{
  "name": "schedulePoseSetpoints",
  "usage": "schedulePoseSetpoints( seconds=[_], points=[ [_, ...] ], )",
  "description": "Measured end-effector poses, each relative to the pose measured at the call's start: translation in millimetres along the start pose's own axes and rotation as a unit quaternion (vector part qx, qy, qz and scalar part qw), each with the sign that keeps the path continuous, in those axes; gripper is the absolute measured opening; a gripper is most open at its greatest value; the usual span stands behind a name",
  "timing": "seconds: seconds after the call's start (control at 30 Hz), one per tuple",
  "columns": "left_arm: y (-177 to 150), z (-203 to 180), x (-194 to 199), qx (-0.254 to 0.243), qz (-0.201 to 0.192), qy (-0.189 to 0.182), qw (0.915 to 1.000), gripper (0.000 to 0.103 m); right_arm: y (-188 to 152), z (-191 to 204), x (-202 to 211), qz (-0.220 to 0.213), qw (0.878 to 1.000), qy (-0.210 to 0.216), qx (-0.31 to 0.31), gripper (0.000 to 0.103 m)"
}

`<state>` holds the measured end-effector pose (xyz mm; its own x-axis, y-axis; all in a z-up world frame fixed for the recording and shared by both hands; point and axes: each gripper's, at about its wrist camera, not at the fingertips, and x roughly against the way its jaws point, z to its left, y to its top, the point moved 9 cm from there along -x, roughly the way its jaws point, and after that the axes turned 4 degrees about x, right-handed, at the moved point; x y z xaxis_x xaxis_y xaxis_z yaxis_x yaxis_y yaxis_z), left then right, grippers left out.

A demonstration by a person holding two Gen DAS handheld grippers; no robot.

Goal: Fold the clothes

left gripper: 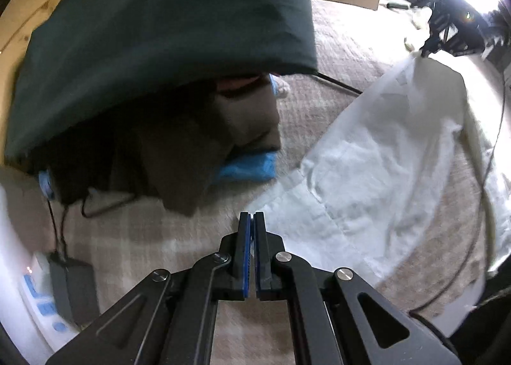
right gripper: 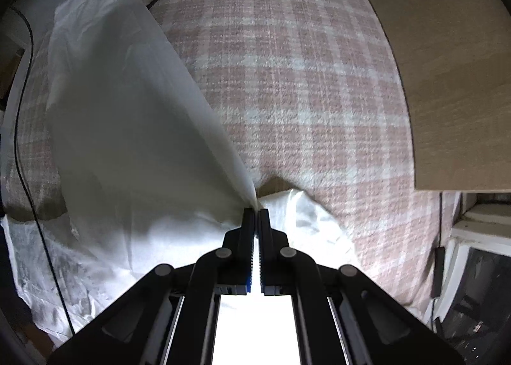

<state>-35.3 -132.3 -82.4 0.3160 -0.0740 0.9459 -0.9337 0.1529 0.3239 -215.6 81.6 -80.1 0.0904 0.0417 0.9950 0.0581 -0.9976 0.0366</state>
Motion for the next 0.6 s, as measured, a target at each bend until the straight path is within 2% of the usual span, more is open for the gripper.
schedulePoseSetpoints(
  seconds=[0.13, 0.23, 0.3, 0.37, 0.43, 0.5, 0.6],
  points=[
    [7, -6, 26, 0.008, -0.038, 0.003, 0.9993, 0.001, 3, -15, 15, -0.024, 1.000, -0.012, -0.011, 0.003],
    [15, 0, 25, 0.001, -0.057, -0.007, 0.9984, 0.001, -5, -27, 5, -0.001, 0.999, -0.038, -0.006, 0.002],
    [-5, 3, 4, -0.011, -0.022, -0.010, 0.9996, 0.003, -14, -34, -10, 0.030, 0.998, -0.056, 0.003, 0.002],
    [-18, 5, -14, -0.020, 0.010, 0.004, 0.9997, 0.005, -20, -36, -15, 0.042, 0.997, -0.058, 0.001, 0.002],
    [-20, 10, -19, -0.018, 0.015, 0.007, 0.9997, 0.018, -21, -39, -11, 0.038, 0.997, -0.060, -0.006, 0.002],
    [-21, 13, -17, -0.005, 0.011, -0.011, 0.9999, 0.040, -15, -41, 1, 0.019, 0.998, -0.062, -0.013, 0.002],
    [-23, 13, -24, -0.003, 0.017, -0.019, 0.9997, 0.044, 3, -43, 25, -0.028, 0.998, -0.055, -0.022, 0.002]
  ],
)
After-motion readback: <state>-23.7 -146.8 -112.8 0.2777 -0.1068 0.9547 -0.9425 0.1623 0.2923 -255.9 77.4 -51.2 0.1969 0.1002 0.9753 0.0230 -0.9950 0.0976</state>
